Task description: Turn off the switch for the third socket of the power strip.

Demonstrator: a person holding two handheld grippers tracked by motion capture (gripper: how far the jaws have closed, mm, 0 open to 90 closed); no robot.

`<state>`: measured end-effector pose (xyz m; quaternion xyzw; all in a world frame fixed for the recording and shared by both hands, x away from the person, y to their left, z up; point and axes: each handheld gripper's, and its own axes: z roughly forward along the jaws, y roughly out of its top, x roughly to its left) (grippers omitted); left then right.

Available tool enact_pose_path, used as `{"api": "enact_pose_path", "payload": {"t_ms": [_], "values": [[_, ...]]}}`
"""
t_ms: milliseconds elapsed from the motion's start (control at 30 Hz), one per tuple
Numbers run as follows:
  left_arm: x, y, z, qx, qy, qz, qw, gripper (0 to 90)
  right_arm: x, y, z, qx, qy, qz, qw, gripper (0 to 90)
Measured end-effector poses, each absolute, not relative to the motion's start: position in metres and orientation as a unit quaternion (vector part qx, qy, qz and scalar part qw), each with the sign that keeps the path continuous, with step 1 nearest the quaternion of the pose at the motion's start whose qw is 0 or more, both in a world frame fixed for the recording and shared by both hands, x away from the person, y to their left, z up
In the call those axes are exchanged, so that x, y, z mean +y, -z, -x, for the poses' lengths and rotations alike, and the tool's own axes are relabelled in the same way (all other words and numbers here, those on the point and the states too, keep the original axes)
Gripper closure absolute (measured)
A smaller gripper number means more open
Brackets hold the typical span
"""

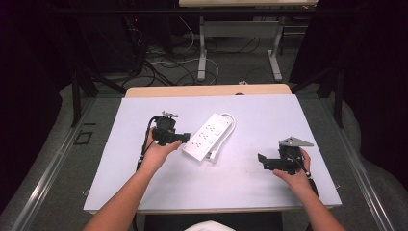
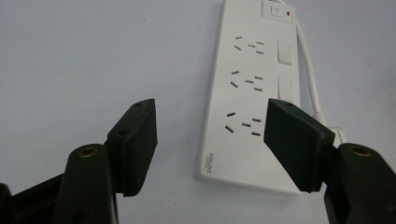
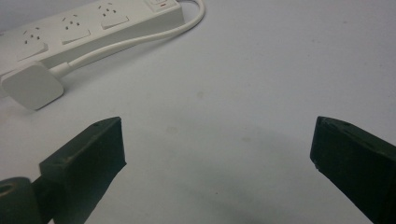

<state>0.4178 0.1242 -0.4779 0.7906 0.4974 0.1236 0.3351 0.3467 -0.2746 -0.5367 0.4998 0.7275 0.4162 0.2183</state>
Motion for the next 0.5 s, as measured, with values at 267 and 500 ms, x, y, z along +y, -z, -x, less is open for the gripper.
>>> {"api": "enact_pose_path", "payload": {"t_ms": [267,500], "values": [[0.133,0.478,-0.418,0.485,-0.135,-0.791,0.346,31.2,-0.274,0.537,-0.347,0.728,-0.416,-0.500,0.219,2.5],[0.139,0.477,-0.418,0.488,-0.135,-0.790,0.347,29.4,-0.275,0.536,-0.346,0.727,-0.415,-0.502,0.218,2.5]]}}
